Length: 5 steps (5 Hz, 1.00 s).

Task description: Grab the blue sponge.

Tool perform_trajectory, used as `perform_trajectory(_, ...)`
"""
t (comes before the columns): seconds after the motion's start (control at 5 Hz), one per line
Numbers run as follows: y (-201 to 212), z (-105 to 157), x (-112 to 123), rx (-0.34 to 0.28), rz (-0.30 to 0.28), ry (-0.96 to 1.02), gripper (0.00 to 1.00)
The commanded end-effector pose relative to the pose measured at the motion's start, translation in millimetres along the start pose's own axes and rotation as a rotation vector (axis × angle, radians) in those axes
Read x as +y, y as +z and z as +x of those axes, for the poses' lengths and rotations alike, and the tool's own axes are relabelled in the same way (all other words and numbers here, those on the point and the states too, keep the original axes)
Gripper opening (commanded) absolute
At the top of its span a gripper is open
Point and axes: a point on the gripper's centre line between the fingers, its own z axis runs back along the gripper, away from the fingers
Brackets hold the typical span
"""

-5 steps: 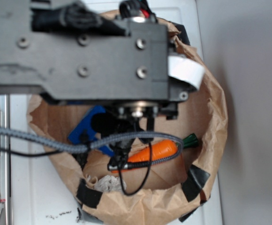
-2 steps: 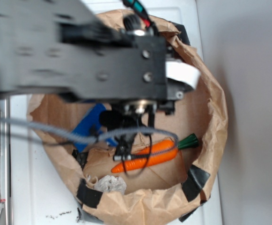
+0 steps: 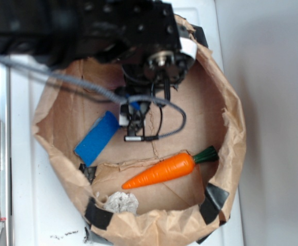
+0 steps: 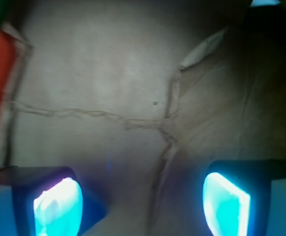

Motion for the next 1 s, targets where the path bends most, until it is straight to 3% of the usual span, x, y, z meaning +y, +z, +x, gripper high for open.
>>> perform_trajectory(0.0, -3, -29, 3, 0.035, -0.013, -0.103, 1.00)
perform_trajectory(0.2, 1, -50, -16, 0.052, -0.039, -0.131, 1.00)
perform_trajectory(0.4, 6, -57, -23, 0.032, -0.070, -0.115, 1.00)
perform_trajectory(0.6, -5, -60, -29, 0.077, -0.125, -0.175, 1.00)
perform_trajectory(0.8, -27, -64, -30, 0.039, -0.101, -0.164, 1.00)
